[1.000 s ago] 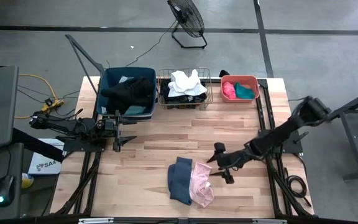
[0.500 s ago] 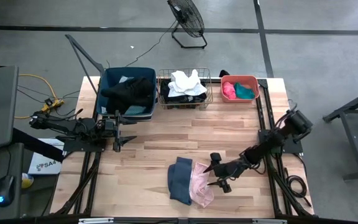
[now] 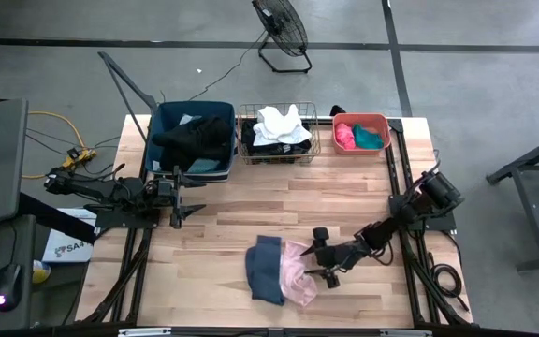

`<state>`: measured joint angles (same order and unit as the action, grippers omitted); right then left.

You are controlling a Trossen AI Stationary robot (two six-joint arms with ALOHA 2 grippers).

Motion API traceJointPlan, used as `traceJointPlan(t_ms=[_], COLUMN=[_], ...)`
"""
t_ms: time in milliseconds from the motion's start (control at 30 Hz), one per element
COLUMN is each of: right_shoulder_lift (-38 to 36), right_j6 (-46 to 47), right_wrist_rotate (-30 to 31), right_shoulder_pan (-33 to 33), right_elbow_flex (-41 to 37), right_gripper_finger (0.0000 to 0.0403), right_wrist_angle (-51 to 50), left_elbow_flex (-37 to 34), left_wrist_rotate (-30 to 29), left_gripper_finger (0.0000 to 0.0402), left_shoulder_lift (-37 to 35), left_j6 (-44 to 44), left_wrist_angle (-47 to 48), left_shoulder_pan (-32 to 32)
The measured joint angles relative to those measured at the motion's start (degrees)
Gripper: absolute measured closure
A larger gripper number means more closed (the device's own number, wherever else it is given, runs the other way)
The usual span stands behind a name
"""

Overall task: Pick & Place Cloths
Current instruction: Put the pink sock into the orange bin

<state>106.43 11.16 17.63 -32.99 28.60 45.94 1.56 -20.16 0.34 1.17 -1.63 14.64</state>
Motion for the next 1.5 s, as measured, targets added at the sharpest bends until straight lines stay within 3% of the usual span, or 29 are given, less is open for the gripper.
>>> traceJointPlan(t_ms=[133, 467, 667, 867, 1500], right_shoulder_lift=[0.0, 0.0, -1.0, -7.1, -31.5], right_j6=[1.1, 6.3, 10.6, 10.0, 1.0], right_wrist_rotate=[-1.4, -3.6, -4.7, -3.8, 12.9], right_shoulder_pan=[0.8, 1.3, 1.3, 1.3, 1.3], right_elbow_flex=[0.0, 0.0, 0.0, 0.0, 0.0], right_gripper_finger=[0.0206, 0.0389, 0.0399, 0.0399, 0.0399], right_wrist_angle=[-0.2, 0.0, 2.5, 2.5, -5.9], left_elbow_flex=[0.0, 0.0, 0.0, 0.0, 0.0], left_wrist_rotate=[0.0, 0.0, 0.0, 0.0, 0.0], left_gripper_finger=[0.0101, 0.0101, 0.0101, 0.0101, 0.0101], left_shoulder_lift=[0.0, 0.0, 0.0, 0.0, 0.0], left_j6=[0.0, 0.0, 0.0, 0.0, 0.0], left_wrist_angle=[0.0, 0.0, 0.0, 0.0, 0.0], left_shoulder_pan=[0.0, 0.0, 0.0, 0.0, 0.0])
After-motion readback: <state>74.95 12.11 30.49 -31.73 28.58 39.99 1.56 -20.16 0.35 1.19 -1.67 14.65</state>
